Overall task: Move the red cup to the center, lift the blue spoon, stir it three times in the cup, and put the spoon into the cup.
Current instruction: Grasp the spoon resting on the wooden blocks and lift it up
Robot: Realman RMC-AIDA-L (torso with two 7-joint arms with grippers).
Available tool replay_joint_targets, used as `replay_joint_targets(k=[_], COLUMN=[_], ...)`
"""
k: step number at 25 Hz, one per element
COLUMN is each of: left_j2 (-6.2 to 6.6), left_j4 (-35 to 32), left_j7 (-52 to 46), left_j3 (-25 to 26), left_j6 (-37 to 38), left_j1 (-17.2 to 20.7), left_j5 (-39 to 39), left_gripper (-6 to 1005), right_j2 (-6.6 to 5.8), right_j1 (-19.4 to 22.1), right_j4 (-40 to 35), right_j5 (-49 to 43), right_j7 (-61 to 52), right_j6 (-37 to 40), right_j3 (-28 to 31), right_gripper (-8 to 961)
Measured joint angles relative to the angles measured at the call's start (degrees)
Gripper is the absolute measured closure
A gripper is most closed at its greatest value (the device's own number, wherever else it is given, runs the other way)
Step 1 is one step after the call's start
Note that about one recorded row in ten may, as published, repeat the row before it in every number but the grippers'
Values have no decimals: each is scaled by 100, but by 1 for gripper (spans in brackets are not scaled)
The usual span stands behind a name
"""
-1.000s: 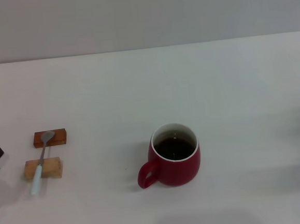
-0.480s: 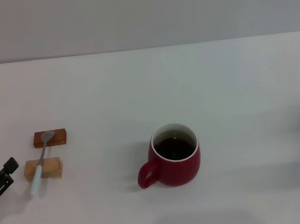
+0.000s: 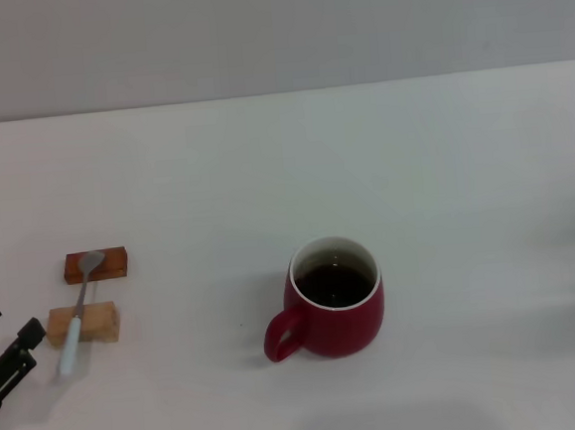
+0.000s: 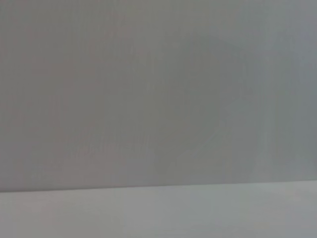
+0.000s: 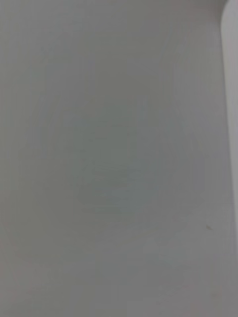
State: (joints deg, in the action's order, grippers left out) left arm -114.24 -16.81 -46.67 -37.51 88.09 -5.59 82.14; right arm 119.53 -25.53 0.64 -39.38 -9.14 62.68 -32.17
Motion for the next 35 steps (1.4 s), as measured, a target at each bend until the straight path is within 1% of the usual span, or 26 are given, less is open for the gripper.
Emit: replay_joint_targets(k=[4, 7, 10, 14, 16, 22, 28, 35], left_j2=[-17, -50, -66, -74, -88, -153, -198, -314], left_j4=[22, 26, 29, 34, 37, 38, 38, 2], left_j7=[0, 1, 1, 1, 1, 1, 21, 108], left_j3=[3, 2, 1, -1, -2, -31, -132, -143], left_j6=[-2, -9, -20, -24, -24, 25, 18, -84], left_j1=[10, 28, 52, 86, 113, 205, 214, 217], left_j5=[72, 103, 103, 103, 103, 104, 111, 255], left_gripper=[321, 321, 322, 323, 323, 322, 322, 323], right_j2=[-6, -8, -6, -3, -5, -18, -23, -26], right_j1=[-10, -9, 24, 90, 117, 116, 103, 101], right_j4=[-8, 2, 29, 177, 220, 214, 195, 188], right_j5=[0, 0, 0, 0, 0, 1, 1, 1], right_j7=[-2, -3, -5, -7, -7, -8, 0, 0], right_j6=[158, 418, 826, 1565, 1774, 1643, 1523, 1426], right_j3=[363, 506, 584, 806, 902, 971, 976, 976], right_gripper=[953, 953, 953, 953, 954, 954, 953, 954])
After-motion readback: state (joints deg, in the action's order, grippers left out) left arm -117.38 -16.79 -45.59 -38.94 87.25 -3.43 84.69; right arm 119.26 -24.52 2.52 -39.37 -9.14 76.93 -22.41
